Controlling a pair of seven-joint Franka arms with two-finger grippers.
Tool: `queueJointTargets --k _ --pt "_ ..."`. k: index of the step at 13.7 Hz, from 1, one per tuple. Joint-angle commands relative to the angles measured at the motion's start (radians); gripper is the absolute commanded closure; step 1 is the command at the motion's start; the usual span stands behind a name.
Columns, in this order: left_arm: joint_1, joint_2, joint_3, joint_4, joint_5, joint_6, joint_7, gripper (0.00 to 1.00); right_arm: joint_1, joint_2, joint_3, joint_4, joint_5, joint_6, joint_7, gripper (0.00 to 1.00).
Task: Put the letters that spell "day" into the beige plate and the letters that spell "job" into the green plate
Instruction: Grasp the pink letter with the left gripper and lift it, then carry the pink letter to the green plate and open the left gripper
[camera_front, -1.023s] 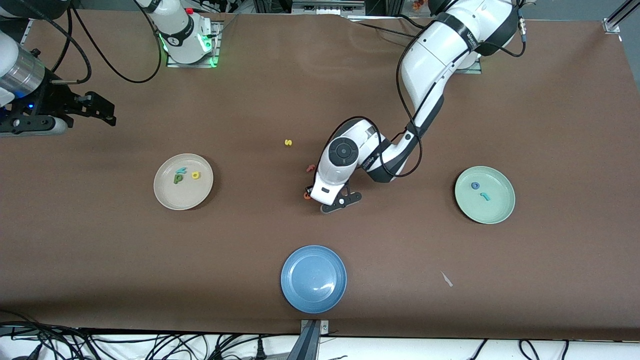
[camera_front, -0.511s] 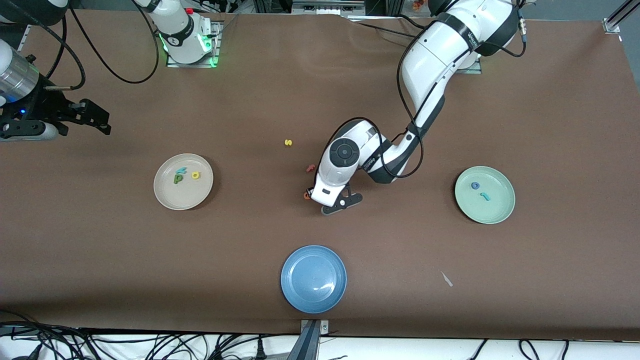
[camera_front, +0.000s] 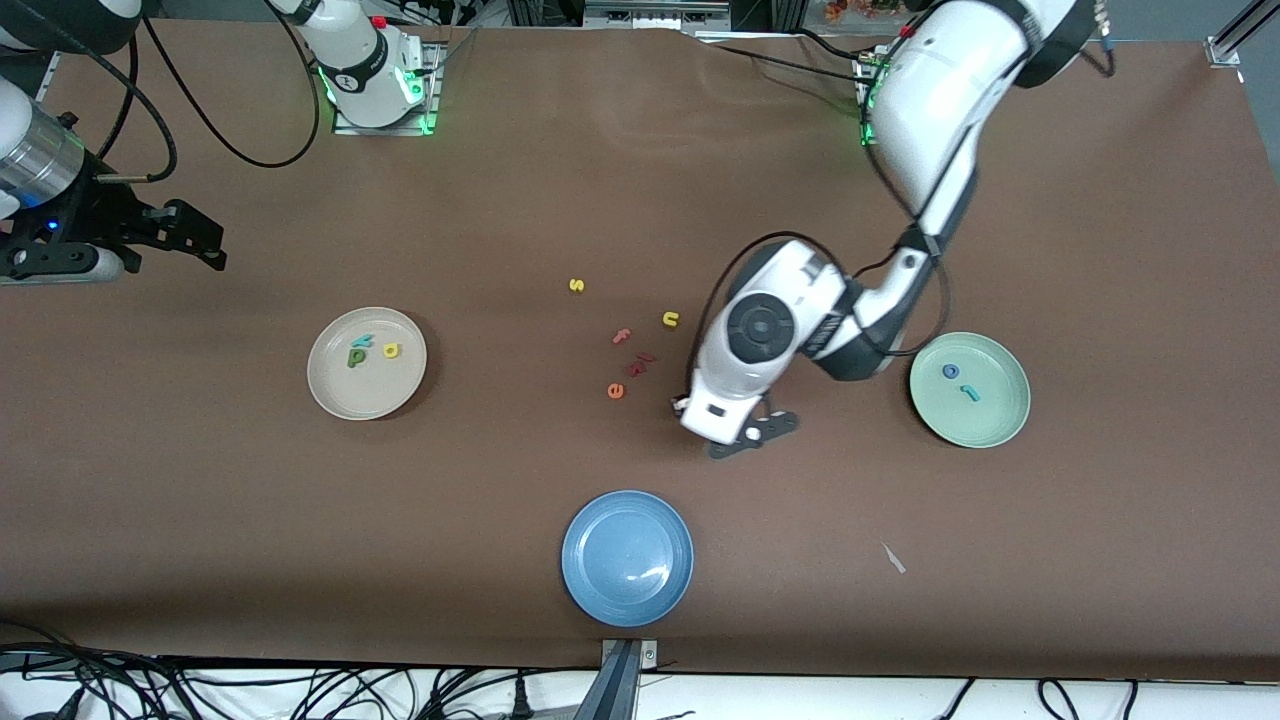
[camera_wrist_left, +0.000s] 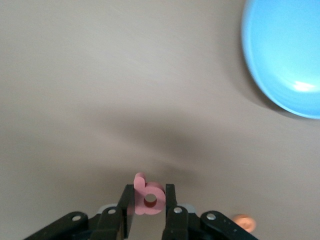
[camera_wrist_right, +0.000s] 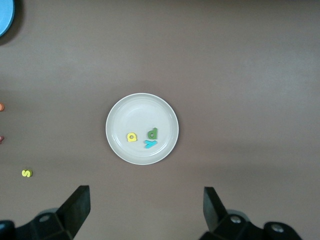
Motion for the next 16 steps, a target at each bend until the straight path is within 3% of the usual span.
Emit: queueJointTargets --k 1,3,6,10,12,13,14,15,16 --pt "0.145 -0.105 -0.01 -0.062 0.001 -0.191 0.189 1.0 -0.009 -0.006 0.017 -0.001 0.0 -0.002 -0.004 0.0" --pt "0.271 -0.134 -0.01 -0.117 0.013 -0.255 0.347 1.0 0.0 -0.005 0.017 0.003 -0.002 0.0 -0.005 0.0" --pt "0.42 -0.134 -0.007 -0.219 0.07 -0.238 0.536 1.0 0.0 -0.002 0.016 0.008 0.001 0.0 -0.005 0.0" --pt "0.509 -0.12 -0.007 -0.38 0.087 -0.039 0.585 1.0 0.0 0.0 0.016 0.01 0.001 0.0 -0.005 0.0" --pt "0.506 -0.116 -0.008 -0.385 0.073 -0.026 0.581 1.0 0.0 0.0 0.016 0.01 0.001 0.0 -0.005 0.0" --pt "0.503 -0.107 -0.008 -0.385 0.072 -0.026 0.577 0.95 0.0 0.0 0.016 0.01 0.001 0.0 -0.005 0.0" --pt "0.505 -0.103 -0.008 -0.389 0.072 -0.026 0.577 0.78 0.0 0.0 0.016 0.01 0.001 0.0 -0.005 0.0" --pt "0.509 -0.105 -0.008 -0.391 0.073 -0.026 0.579 0.35 0.0 0.0 0.016 0.01 0.001 0.0 -0.005 0.0" --pt "0.511 -0.12 -0.01 -0.383 0.072 -0.032 0.585 0.07 -0.001 0.0 0.014 0.01 0.001 0.0 -0.005 0.0"
